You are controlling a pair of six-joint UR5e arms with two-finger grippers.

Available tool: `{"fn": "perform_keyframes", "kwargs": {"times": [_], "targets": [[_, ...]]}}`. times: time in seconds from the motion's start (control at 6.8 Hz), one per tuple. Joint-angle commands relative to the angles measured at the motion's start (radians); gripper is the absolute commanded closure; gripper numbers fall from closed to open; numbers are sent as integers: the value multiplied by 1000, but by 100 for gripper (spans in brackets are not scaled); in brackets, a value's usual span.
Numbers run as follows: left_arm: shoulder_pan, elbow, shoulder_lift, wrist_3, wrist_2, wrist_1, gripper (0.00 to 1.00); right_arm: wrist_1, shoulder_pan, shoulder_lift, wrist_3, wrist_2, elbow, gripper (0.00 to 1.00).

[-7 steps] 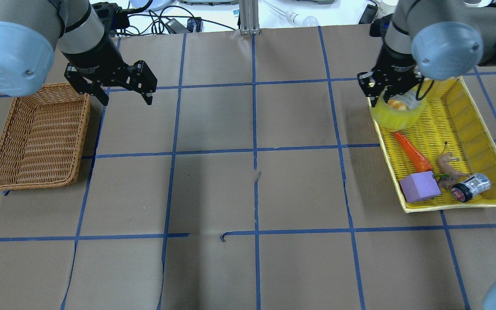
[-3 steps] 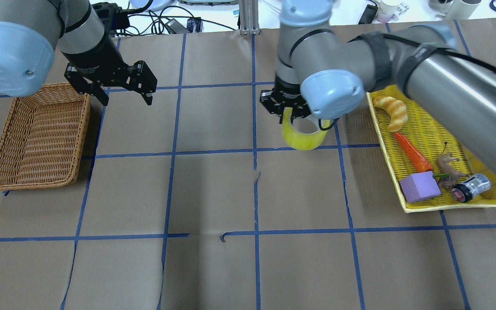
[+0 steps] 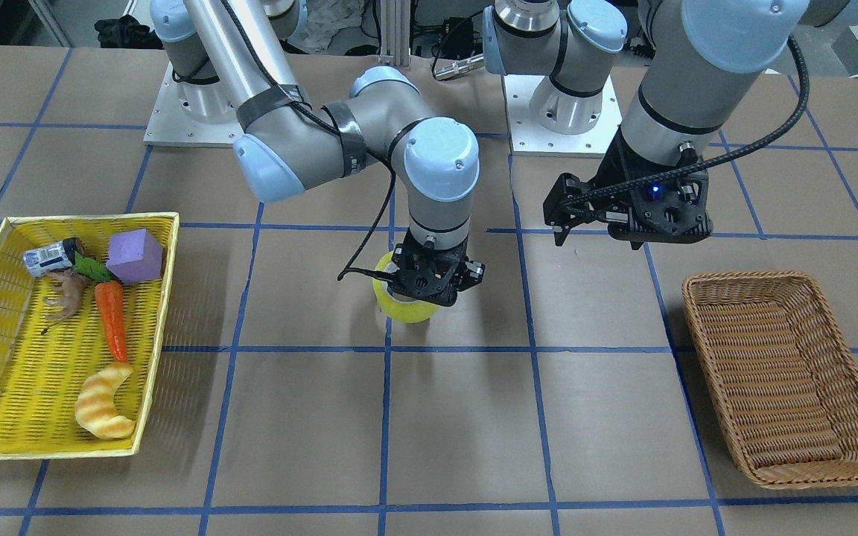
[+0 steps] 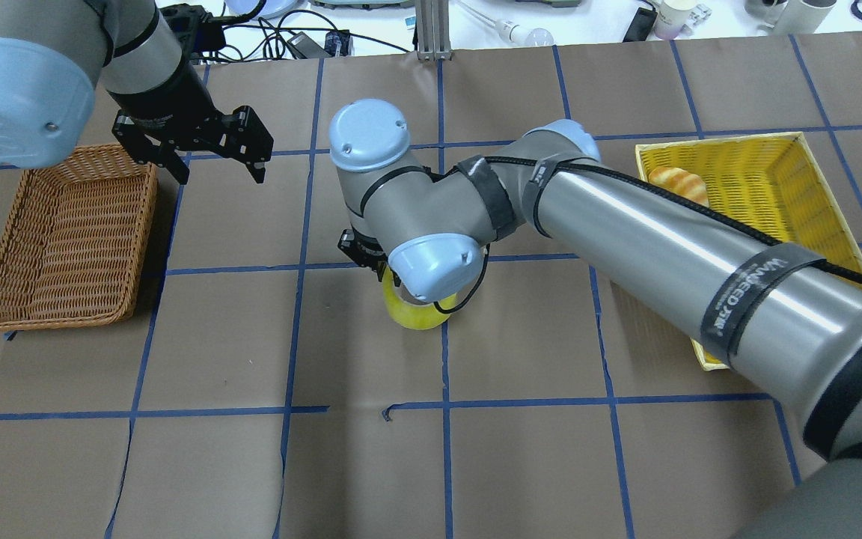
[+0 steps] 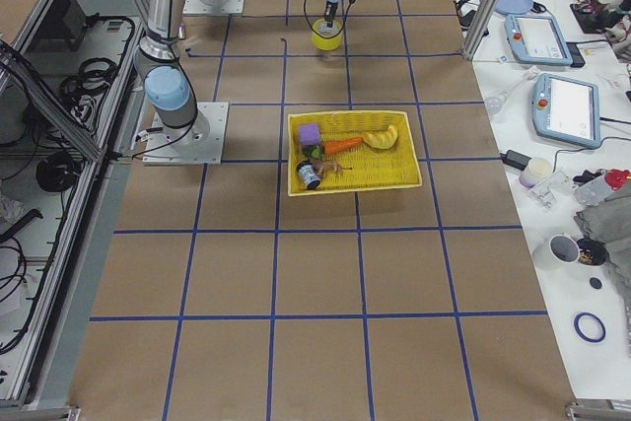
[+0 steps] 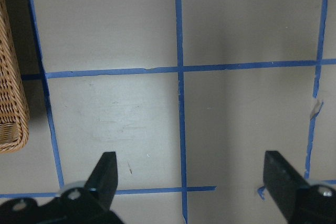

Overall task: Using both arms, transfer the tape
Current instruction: 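Carry the tape roll with the right gripper to the table center and release, then raise the right gripper back over the tray while the left gripper moves toward the tape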

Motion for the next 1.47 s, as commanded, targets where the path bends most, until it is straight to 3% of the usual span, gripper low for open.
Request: {"fn": "perform_keyframes", "kwargs": {"times": [0.0,0.15,0.29,0.59,0.74,1.18,1.32], "targets": [[1,-1,-2,2,0,0,0,-12,25,37,29,35,3,100],[0,-3,0,5,2,0,0,-12,25,34,26,24,1,48],[1,-4,0,9,2,0,0,-12,23,32,27,27,3,27],[0,-6,0,9,0,-2,0,-11,-9,-10,5,16,-5,7],[1,-25,6,8,0,0,0,26,-77,-79,-99,-14,6,0],[-11,-125,12,-35,-129,78,0,274,-332,-239,-427,-19,4,0],[-53,-180,-7,-40,-129,189,0,349,-427,-274,-568,-21,3,0]]}}
